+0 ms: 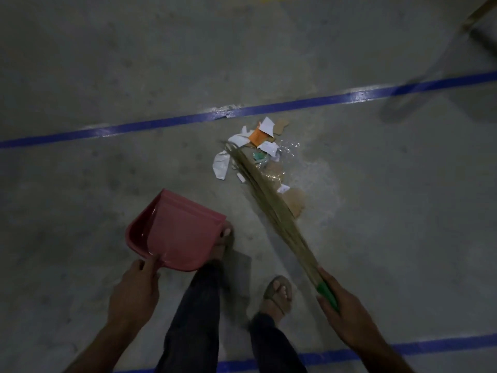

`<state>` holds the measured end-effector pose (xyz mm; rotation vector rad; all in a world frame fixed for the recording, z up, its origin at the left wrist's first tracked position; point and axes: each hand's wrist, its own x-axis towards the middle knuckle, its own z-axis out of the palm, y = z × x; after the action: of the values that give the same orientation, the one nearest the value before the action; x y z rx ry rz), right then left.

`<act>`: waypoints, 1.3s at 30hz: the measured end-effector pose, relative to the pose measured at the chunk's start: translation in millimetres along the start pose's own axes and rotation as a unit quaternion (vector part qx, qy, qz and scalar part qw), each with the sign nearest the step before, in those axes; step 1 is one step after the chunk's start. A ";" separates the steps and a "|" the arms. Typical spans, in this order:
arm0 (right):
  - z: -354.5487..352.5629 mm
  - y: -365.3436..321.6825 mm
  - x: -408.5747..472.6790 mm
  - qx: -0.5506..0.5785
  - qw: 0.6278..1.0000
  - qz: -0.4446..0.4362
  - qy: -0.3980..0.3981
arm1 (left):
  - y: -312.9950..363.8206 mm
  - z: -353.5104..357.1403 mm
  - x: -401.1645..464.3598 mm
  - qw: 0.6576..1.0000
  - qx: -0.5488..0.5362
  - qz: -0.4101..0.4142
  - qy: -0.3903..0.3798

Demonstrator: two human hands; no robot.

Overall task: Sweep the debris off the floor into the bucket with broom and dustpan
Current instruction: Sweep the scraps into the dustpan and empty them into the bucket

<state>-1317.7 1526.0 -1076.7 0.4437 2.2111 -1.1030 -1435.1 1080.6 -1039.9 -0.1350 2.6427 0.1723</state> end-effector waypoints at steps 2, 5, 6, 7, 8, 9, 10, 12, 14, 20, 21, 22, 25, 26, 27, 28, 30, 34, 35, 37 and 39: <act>24.1 -38.8 33.5 0.034 0.999 0.010 -0.031 | -13.4 -1.7 9.7 0.999 0.008 -0.031 -0.011; 57.8 -93.8 112.8 0.055 0.996 0.027 -0.069 | -35.7 -2.5 31.1 0.999 0.010 -0.032 -0.032; 67.8 -111.0 143.2 0.054 0.995 0.030 -0.079 | -43.5 -3.9 42.3 0.999 0.011 -0.023 -0.041; 77.7 -127.0 174.4 0.058 0.993 0.034 -0.092 | -50.7 -5.4 54.0 0.999 0.013 -0.019 -0.045; 85.5 -142.2 205.8 0.069 0.991 0.041 -0.102 | -55.3 -7.1 66.4 0.999 0.013 -0.014 -0.047; 91.1 -157.0 234.3 0.083 0.989 0.054 -0.107 | -59.3 -9.0 78.8 0.999 0.013 -0.004 -0.047; 96.2 -166.6 261.4 0.096 0.987 0.072 -0.106 | -62.3 -10.7 90.8 0.999 0.011 0.010 -0.046; 104.2 -169.6 302.5 0.126 0.981 0.117 -0.095 | -69.1 -14.9 115.9 0.998 0.008 0.039 -0.047; 102.7 -160.6 313.9 0.171 0.967 0.174 -0.076 | -76.8 -18.4 137.4 0.997 0.018 0.061 -0.053; 43.4 -147.1 194.4 0.172 0.953 0.241 -0.060 | -84.4 -37.9 186.7 0.993 0.034 0.080 -0.074; 33.8 -140.4 169.5 0.170 0.954 0.240 -0.062 | -83.4 -39.4 193.7 0.992 0.043 0.084 -0.083; 25.8 -135.3 146.9 0.167 0.953 0.244 -0.062 | -81.3 -40.6 200.0 0.991 0.053 0.090 -0.089; 11.5 -123.9 101.9 0.146 0.956 0.254 -0.031 | -72.0 -39.7 223.1 0.985 0.080 0.120 -0.097; 10.1 -122.3 97.1 0.129 0.959 0.254 -0.017 | -69.3 -35.7 235.1 0.982 0.092 0.130 -0.100; 9.8 -120.5 96.9 0.110 0.962 0.249 -0.004 | -66.7 -30.5 249.0 0.979 0.105 0.139 -0.103; 9.2 -118.9 99.9 0.090 0.965 0.247 0.016 | -65.1 -23.0 263.9 0.977 0.119 0.149 -0.096; 12.5 -106.2 118.6 0.058 0.969 0.228 0.073 | -63.3 -7.3 299.1 0.972 0.147 0.163 -0.085; 31.4 -67.1 169.9 0.011 0.968 0.212 0.134 | -57.3 20.8 384.8 0.960 0.180 0.203 -0.065; 38.5 -52.3 185.2 0.004 0.967 0.209 0.145 | -53.9 27.3 407.7 0.955 0.191 0.221 -0.055; 53.0 -23.0 215.7 -0.017 0.965 0.213 0.149 | -43.4 40.7 455.8 0.943 0.221 0.247 -0.034; 68.2 1.2 242.5 -0.026 0.966 0.221 0.128 | -27.7 51.3 504.2 0.933 0.245 0.264 -0.010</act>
<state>-1473.2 1477.3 -1268.8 1.0484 2.1951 -0.7791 -1850.3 1027.9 -1327.0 0.7399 2.5514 -0.3131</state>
